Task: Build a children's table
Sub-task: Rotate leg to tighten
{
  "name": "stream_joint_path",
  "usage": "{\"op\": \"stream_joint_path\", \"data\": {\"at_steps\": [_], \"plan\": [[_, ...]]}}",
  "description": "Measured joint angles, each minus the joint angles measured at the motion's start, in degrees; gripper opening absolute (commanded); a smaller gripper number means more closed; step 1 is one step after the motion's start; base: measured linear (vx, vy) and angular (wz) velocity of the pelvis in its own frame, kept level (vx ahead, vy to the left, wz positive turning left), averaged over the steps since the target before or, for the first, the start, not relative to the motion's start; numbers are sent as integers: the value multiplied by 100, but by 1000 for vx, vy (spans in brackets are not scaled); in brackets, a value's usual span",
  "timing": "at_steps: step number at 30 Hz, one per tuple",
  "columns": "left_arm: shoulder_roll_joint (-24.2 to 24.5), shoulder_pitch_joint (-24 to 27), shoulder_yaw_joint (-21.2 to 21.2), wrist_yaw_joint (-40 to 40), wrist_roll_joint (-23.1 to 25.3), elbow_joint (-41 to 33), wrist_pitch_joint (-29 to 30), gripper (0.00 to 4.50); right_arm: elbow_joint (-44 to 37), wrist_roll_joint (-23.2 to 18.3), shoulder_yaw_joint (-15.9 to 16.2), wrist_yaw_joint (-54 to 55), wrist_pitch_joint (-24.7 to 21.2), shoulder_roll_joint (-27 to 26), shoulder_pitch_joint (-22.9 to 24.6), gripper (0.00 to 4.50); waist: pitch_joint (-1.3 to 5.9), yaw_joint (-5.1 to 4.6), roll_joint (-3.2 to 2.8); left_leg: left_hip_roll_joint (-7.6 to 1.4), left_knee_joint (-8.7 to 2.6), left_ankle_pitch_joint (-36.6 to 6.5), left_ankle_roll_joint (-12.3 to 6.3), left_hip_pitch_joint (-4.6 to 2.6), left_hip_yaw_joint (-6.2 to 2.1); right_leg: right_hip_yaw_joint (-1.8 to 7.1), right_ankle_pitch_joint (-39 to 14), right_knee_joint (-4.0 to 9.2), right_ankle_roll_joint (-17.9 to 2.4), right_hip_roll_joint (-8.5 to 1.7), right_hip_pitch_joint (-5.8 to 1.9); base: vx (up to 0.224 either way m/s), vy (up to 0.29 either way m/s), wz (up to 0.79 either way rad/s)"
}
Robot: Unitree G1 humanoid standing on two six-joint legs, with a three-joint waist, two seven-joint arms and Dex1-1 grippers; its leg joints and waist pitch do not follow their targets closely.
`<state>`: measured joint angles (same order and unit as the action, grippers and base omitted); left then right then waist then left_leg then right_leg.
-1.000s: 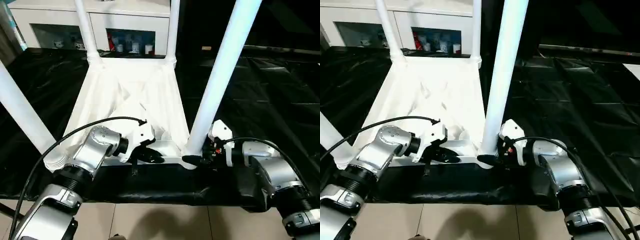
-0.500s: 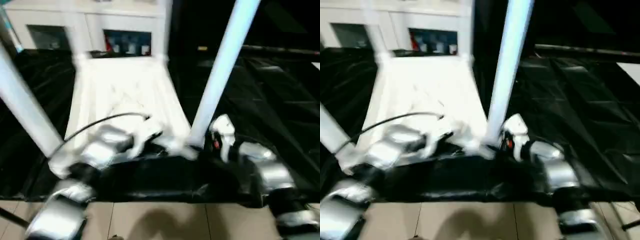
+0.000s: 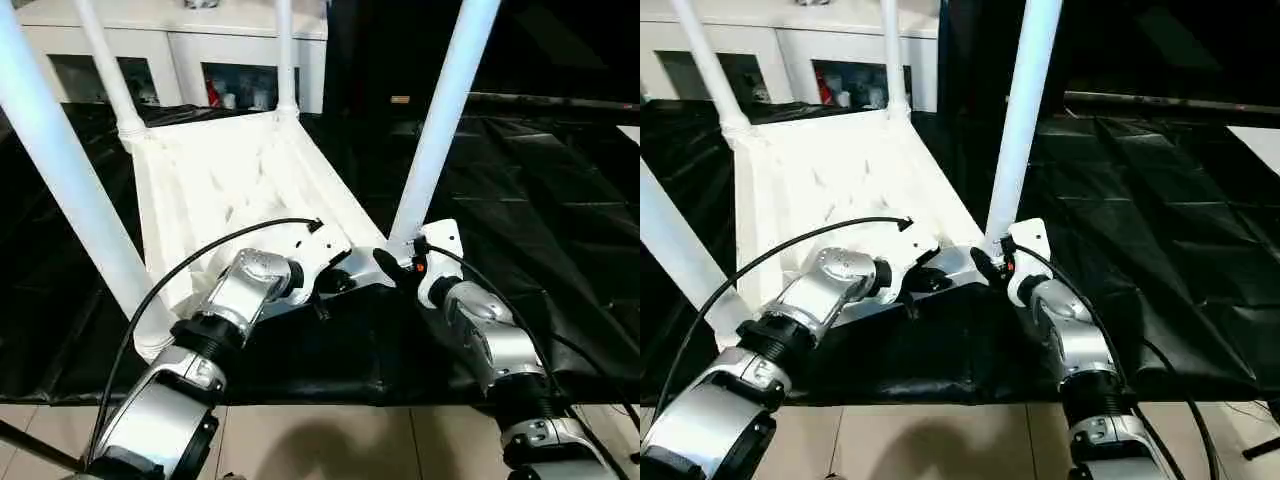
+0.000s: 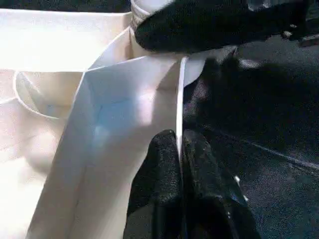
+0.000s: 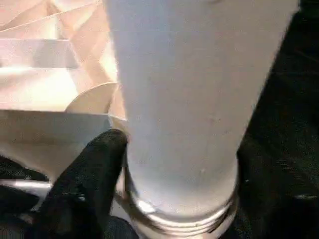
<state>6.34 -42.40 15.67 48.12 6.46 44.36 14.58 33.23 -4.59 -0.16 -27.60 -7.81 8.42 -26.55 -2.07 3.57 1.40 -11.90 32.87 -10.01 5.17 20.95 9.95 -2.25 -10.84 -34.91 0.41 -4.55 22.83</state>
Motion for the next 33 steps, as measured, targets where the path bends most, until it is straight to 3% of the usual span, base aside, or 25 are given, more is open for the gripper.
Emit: {"op": "stream_joint_path", "data": {"at_steps": [5,10,13,20,27,33], "plan": [[299,136,74,615,-16,-190,-325,0,-183,-91,327,-1285,-30,705,54,361,-4,16,-6,-1,-13,0,0,9,2,-4,1,0,-2,1,9,0,0,0],[766,394,104,1467,-197,-603,-449,0,-350,-244,519,-2238,101,995,103,361,-9,20,-11,-3,-18,1,-1,11,5,-9,2,-3,-4,4,32,0,0,0],[1019,535,172,2060,-332,-879,-405,0,-576,-369,673,-2975,84,1269,188,361,-12,93,-8,-3,-10,1,-2,14,7,-4,-2,3,-8,2,31,0,0,0],[1134,551,202,2325,-406,-931,-343,0,-601,-430,805,-3414,82,1405,194,361,-16,141,-1,-5,0,1,-5,13,19,-1,-3,2,-8,0,31,0,0,0],[1188,584,178,2389,-422,-988,-289,0,-594,-415,888,-3535,103,1428,193,293,-20,140,5,-5,0,1,-4,13,23,-1,-4,-1,-8,1,31,0,0,0],[1200,584,178,2396,-433,-992,-262,0,-564,-441,888,-3539,104,1421,188,277,-20,140,5,-6,0,1,-5,12,23,-2,-4,-1,-8,1,31,0,0,0]]}}
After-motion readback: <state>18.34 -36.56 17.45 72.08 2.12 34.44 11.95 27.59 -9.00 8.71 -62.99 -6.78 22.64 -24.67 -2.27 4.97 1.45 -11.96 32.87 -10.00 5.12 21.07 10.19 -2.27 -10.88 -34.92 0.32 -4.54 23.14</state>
